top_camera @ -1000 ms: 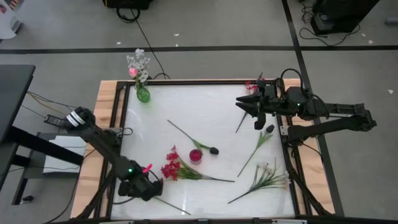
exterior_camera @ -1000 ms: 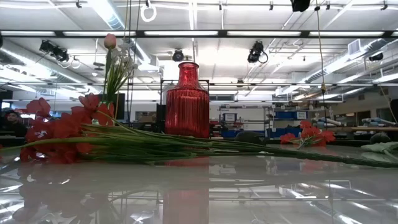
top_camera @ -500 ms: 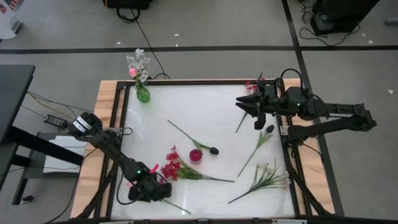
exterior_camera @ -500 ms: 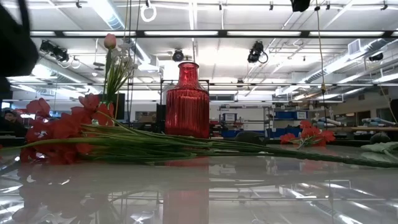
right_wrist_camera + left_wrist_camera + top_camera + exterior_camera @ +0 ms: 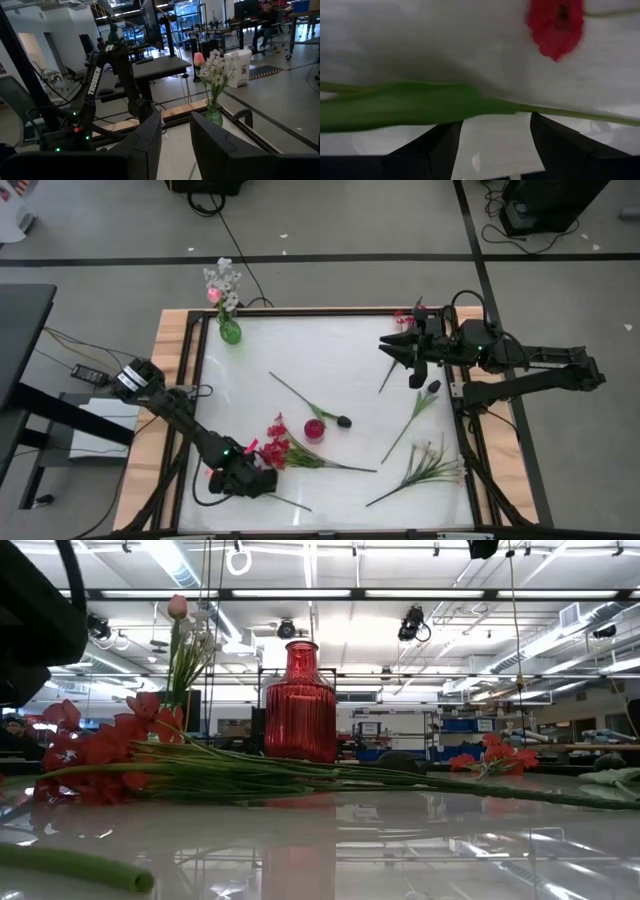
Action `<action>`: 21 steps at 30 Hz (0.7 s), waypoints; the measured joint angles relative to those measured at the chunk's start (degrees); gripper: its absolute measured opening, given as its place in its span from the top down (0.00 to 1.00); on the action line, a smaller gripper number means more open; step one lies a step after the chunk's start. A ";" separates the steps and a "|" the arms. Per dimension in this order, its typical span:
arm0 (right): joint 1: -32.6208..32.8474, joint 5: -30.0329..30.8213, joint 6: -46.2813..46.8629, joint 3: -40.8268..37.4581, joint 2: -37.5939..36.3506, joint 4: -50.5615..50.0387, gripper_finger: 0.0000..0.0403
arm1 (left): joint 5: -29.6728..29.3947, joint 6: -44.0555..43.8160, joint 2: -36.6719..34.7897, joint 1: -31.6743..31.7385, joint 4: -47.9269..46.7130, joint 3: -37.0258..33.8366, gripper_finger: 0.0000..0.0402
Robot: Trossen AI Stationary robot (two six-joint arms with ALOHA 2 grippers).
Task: Sort flowers into vase by color
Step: Put the pink flowers into the green flower vase
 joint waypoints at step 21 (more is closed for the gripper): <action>0.00 0.02 0.00 0.00 0.02 0.02 0.72 | -7.20 26.40 -14.95 -1.95 -26.26 0.04 0.38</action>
